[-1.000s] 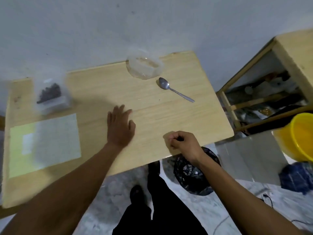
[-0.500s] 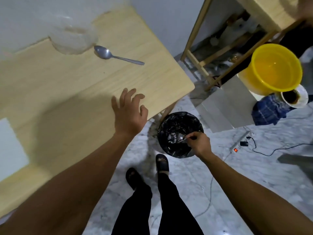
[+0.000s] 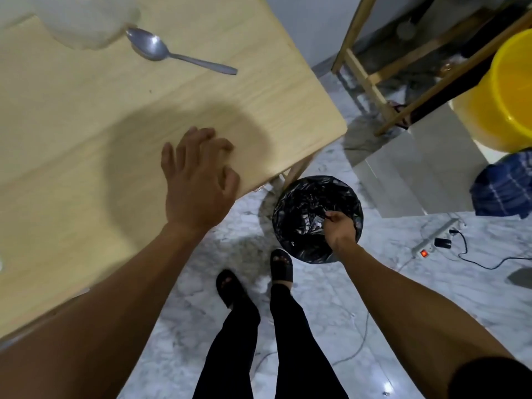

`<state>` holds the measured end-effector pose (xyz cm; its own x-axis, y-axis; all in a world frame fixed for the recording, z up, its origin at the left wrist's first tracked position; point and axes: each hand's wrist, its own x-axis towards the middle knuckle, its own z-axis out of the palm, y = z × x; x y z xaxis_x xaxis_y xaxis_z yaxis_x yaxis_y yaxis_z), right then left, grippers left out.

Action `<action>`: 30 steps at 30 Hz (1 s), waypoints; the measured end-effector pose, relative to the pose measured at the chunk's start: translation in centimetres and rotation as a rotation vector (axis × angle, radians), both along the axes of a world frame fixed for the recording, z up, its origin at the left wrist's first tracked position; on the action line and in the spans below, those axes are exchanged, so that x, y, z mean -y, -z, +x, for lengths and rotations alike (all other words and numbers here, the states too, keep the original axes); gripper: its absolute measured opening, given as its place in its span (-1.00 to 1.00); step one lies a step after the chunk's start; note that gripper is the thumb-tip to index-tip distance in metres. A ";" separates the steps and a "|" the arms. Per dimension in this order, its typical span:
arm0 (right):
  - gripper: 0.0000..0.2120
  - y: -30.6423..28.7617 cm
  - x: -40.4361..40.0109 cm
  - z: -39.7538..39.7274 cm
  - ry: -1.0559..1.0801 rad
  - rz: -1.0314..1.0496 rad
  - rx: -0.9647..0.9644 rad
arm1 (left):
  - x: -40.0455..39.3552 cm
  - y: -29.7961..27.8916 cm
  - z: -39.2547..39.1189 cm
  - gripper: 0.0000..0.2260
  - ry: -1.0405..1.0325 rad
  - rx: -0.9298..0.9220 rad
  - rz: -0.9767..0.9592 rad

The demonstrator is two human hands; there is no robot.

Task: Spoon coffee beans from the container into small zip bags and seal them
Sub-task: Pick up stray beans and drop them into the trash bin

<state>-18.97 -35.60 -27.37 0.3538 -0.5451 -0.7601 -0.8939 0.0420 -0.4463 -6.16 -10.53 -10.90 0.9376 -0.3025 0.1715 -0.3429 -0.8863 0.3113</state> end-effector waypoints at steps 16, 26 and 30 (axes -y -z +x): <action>-0.85 -14.8 -1.4 1.5 -0.272 -0.327 0.462 | -0.7 -0.7 0.0 -0.62 -0.037 -0.163 -0.195; -0.82 -21.9 -8.1 10.7 -0.716 -0.387 0.802 | -8.3 -1.4 1.1 -0.56 -0.165 -0.271 -0.120; -0.76 -21.7 -12.1 17.2 -0.864 -0.417 0.736 | -13.4 -1.3 2.8 -0.45 -0.391 -0.317 -0.027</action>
